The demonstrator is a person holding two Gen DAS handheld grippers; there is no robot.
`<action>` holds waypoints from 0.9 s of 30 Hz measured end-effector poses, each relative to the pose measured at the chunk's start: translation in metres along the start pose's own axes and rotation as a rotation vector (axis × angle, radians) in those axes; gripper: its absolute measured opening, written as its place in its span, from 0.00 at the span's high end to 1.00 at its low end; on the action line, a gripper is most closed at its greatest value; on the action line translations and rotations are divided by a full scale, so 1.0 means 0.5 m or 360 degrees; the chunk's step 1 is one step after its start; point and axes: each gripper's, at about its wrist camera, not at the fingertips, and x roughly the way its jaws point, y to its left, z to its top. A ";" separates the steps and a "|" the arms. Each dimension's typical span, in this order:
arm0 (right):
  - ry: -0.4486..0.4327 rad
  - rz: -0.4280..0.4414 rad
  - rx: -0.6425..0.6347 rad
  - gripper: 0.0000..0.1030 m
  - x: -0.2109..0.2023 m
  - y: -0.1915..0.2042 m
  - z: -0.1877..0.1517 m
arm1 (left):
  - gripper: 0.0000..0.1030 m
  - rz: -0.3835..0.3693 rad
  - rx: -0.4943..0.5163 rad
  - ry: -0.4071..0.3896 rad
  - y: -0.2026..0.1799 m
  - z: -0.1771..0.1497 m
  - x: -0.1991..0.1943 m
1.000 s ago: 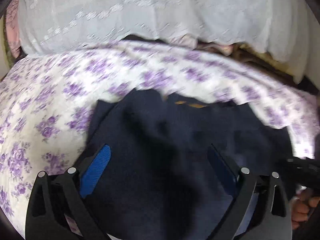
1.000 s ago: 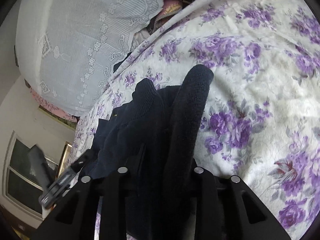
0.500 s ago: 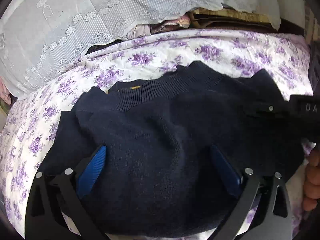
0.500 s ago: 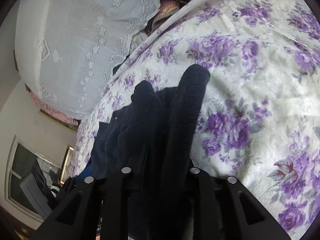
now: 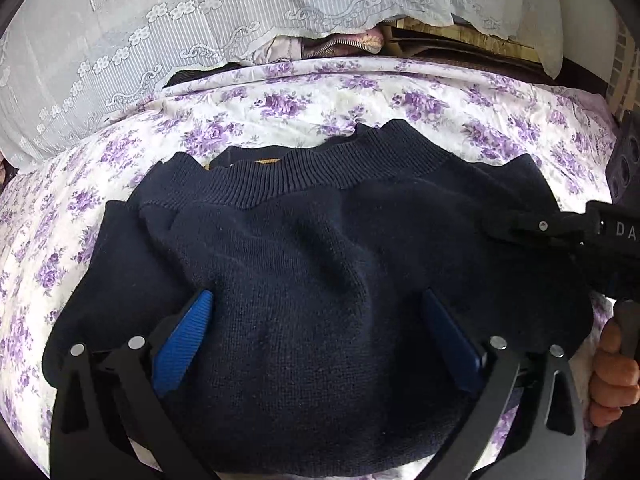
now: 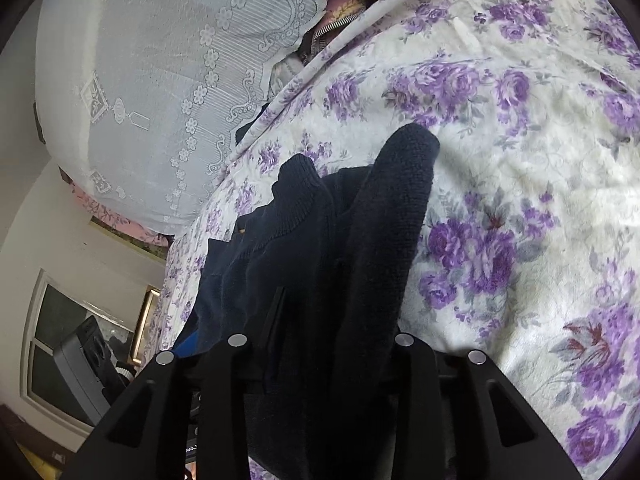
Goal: Fold small clothes
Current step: 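Fold the held end over the bundle with the right gripper, then grasp the folded navy cardigan bundle with the right gripper and lift it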
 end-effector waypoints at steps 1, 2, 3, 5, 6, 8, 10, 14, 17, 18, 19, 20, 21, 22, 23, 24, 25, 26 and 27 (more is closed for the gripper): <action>-0.0003 0.0019 0.0005 0.67 -0.001 0.001 -0.002 | 0.04 -0.0003 -0.0003 0.0002 0.001 0.000 0.001; -0.0019 0.0030 0.0015 0.69 -0.005 0.001 -0.003 | 0.04 -0.0005 -0.0006 0.0003 0.001 0.000 0.001; -0.0049 0.0033 0.0034 0.73 -0.009 0.001 -0.006 | 0.04 -0.0008 -0.0006 0.0004 0.002 0.000 0.002; -0.0104 0.0008 0.0035 0.80 -0.015 0.008 -0.012 | 0.04 -0.0014 -0.0009 0.0001 0.003 0.000 0.001; -0.0124 -0.0024 0.0001 0.80 -0.016 0.017 -0.014 | 0.04 -0.0019 -0.0012 -0.0001 0.004 0.000 0.001; -0.0147 -0.0065 -0.0054 0.80 -0.017 0.032 -0.016 | 0.04 -0.0036 -0.0021 -0.0009 0.007 0.000 -0.001; -0.0181 -0.0088 -0.0077 0.81 -0.023 0.045 -0.018 | 0.04 -0.0044 -0.0027 -0.0017 0.009 0.001 -0.003; -0.0271 -0.0164 -0.0181 0.81 -0.038 0.099 -0.030 | 0.04 -0.0086 -0.0071 -0.0057 0.022 0.011 -0.012; -0.0332 -0.0223 -0.0270 0.81 -0.044 0.148 -0.040 | 0.04 -0.0139 -0.0142 -0.0056 0.048 0.029 -0.007; -0.0337 -0.0241 -0.0295 0.81 -0.045 0.163 -0.041 | 0.04 -0.0139 -0.0155 -0.0046 0.057 0.035 -0.003; -0.0336 -0.0260 -0.0325 0.81 -0.043 0.181 -0.042 | 0.04 -0.0132 -0.0167 -0.0037 0.066 0.042 0.000; -0.0334 -0.0276 -0.0341 0.81 -0.041 0.196 -0.041 | 0.04 -0.0125 -0.0176 -0.0031 0.074 0.048 0.002; -0.0330 -0.0285 -0.0343 0.81 -0.039 0.208 -0.038 | 0.04 -0.0119 -0.0180 -0.0024 0.084 0.055 0.004; -0.0319 -0.0290 -0.0346 0.81 -0.034 0.221 -0.034 | 0.04 -0.0117 -0.0185 -0.0025 0.094 0.060 0.005; -0.0304 -0.0296 -0.0360 0.81 -0.028 0.235 -0.030 | 0.04 -0.0119 -0.0191 -0.0027 0.100 0.062 0.005; -0.0296 -0.0305 -0.0371 0.81 -0.026 0.243 -0.029 | 0.04 -0.0135 -0.0203 -0.0024 0.111 0.065 0.007; -0.0285 -0.0328 -0.0391 0.81 -0.019 0.260 -0.027 | 0.04 -0.0153 -0.0214 -0.0017 0.118 0.068 0.008; -0.0276 -0.0344 -0.0411 0.81 -0.013 0.274 -0.026 | 0.04 -0.0167 -0.0230 -0.0011 0.129 0.072 0.011; -0.0271 -0.0353 -0.0424 0.81 -0.010 0.285 -0.029 | 0.04 -0.0167 -0.0238 -0.0009 0.136 0.075 0.013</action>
